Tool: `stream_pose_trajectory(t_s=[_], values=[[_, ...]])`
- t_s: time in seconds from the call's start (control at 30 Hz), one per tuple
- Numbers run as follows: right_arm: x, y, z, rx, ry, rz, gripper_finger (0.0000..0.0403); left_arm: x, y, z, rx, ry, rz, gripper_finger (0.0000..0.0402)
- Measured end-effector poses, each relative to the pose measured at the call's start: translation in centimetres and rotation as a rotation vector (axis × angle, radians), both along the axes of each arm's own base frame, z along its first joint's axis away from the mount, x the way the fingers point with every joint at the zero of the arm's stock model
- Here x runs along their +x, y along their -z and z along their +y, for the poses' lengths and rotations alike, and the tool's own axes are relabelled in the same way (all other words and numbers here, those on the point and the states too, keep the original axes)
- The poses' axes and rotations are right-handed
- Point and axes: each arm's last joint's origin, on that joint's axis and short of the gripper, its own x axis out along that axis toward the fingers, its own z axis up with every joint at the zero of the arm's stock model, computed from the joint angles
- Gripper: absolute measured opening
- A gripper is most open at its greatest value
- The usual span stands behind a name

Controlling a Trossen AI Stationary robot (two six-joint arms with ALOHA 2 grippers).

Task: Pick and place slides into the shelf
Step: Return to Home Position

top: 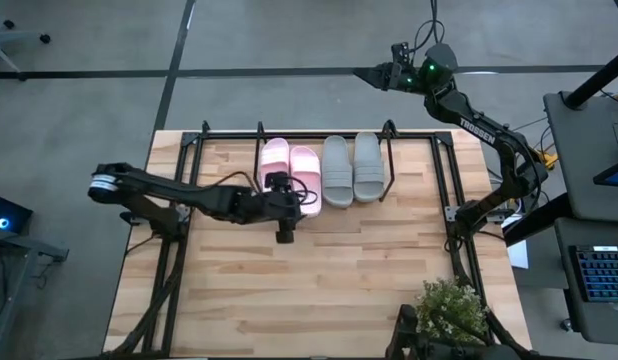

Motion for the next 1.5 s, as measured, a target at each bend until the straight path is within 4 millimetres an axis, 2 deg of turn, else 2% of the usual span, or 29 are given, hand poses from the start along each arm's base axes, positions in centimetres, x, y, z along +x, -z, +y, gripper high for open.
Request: stream_pose_trajectory(t_s=[0.13, 0.33, 0.47, 0.63, 0.73, 0.83, 1.03, 1.23, 1.37, 1.5], values=[[0.0, 0.0, 0.1, 0.008, -0.011, 0.0, 0.0157, -1.3, -2.2, -0.4, -0.096, 0.028, -0.104, 0.0231], [0.2, -0.9, 1.5, -0.136, -0.094, -0.001, 0.0146, -2.9, -5.6, -0.3, -0.413, 0.072, -0.331, 0.0231], [0.6, -2.5, 4.3, -0.312, -0.141, -0.035, 0.0131, -4.2, -8.9, -0.3, -0.472, 0.165, -0.559, 0.0231], [0.4, -5.2, 8.6, -0.55, -0.063, -0.113, 0.0108, -6.8, -11.8, 0.0, -0.473, 0.203, -0.731, 0.0228], [-0.1, -6.5, 11.4, -0.647, 0.012, -0.116, 0.0095, -8.3, -13.1, 0.1, -0.461, 0.219, -0.794, 0.021], [-0.6, -6.8, 13.9, -0.68, 0.046, -0.054, 0.0083, -9.8, -14.4, 0.3, -0.4, 0.243, -0.841, 0.0175], [-1.0, -6.3, 17.1, -0.648, 0.042, 0.068, 0.0077, -10.8, -15.3, 0.5, -0.312, 0.218, -0.87, 0.0094], [-0.6, -6.5, 19.7, -0.658, 0.02, 0.061, 0.0066, -11.9, -16.0, 0.7, -0.259, 0.229, -0.899, 0.0014], [-0.3, -6.2, 21.2, -0.644, -0.037, 0.073, 0.0049, -13.5, -16.6, 0.9, -0.222, 0.208, -0.928, 0.0007], [-0.1, -5.9, 22.5, -0.672, -0.098, 0.089, 0.0028, -15.3, -16.2, 1.2, -0.197, 0.175, -0.858, 0.0002]])
